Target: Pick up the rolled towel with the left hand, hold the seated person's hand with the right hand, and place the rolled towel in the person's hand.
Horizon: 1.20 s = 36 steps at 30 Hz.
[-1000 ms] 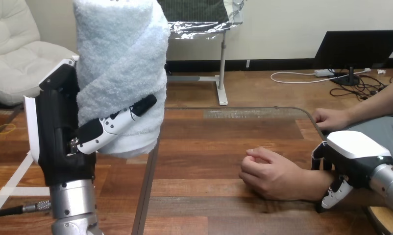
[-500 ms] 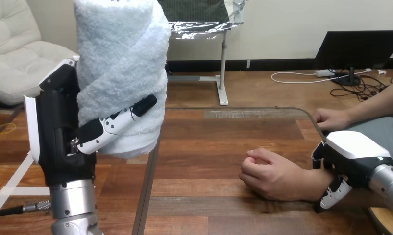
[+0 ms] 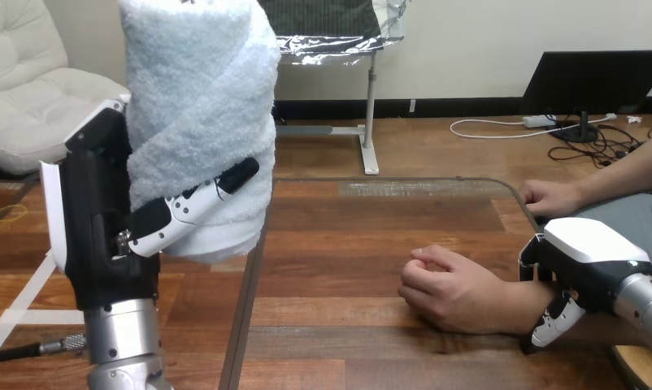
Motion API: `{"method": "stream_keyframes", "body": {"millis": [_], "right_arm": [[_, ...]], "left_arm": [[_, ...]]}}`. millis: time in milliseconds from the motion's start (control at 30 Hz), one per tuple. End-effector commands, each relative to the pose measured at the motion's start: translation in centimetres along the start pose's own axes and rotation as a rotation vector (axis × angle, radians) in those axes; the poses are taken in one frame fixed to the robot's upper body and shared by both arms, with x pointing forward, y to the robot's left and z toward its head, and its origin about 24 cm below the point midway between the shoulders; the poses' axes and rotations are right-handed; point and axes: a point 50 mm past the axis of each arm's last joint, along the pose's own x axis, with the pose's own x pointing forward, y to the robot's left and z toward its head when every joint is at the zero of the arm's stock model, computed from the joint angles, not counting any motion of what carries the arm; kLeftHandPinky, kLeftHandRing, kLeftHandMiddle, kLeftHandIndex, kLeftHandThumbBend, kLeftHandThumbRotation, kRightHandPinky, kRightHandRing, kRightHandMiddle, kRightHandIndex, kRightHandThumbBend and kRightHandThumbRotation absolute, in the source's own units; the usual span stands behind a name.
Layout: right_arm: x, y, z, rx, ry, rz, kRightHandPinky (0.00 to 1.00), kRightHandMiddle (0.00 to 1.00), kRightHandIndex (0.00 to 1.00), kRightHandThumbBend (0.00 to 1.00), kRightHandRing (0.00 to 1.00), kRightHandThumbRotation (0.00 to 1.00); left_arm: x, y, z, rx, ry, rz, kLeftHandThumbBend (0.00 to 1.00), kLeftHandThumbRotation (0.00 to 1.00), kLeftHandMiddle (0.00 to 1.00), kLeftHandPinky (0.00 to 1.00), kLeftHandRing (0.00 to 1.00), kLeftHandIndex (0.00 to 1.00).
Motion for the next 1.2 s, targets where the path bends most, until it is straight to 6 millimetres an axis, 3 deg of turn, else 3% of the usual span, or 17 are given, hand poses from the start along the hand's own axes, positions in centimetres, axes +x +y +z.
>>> {"method": "stream_keyframes", "body": {"millis": [0, 667, 1167], "right_arm": [[0.1, 0.9, 0.2, 0.091, -0.004, 0.011, 0.17, 0.31, 0.35, 0.93, 0.22, 0.03], [-0.6, -2.4, 0.1, 0.193, -0.001, -0.058, 0.21, 0.34, 0.39, 0.92, 0.27, 0.04], [-1.3, -5.2, 0.3, 0.280, -0.053, -0.130, 0.26, 0.35, 0.39, 0.94, 0.30, 0.06]], "left_arm": [[1.1, -0.8, 0.5, -0.011, -0.065, -0.019, 0.51, 0.00, 0.31, 0.19, 0.24, 0.38], [0.7, -1.5, -1.5, -0.027, -0.005, -0.044, 0.50, 0.00, 0.32, 0.22, 0.26, 0.39], [0.7, -2.3, -4.6, -0.076, 0.035, -0.107, 0.50, 0.00, 0.32, 0.21, 0.26, 0.38]]}}
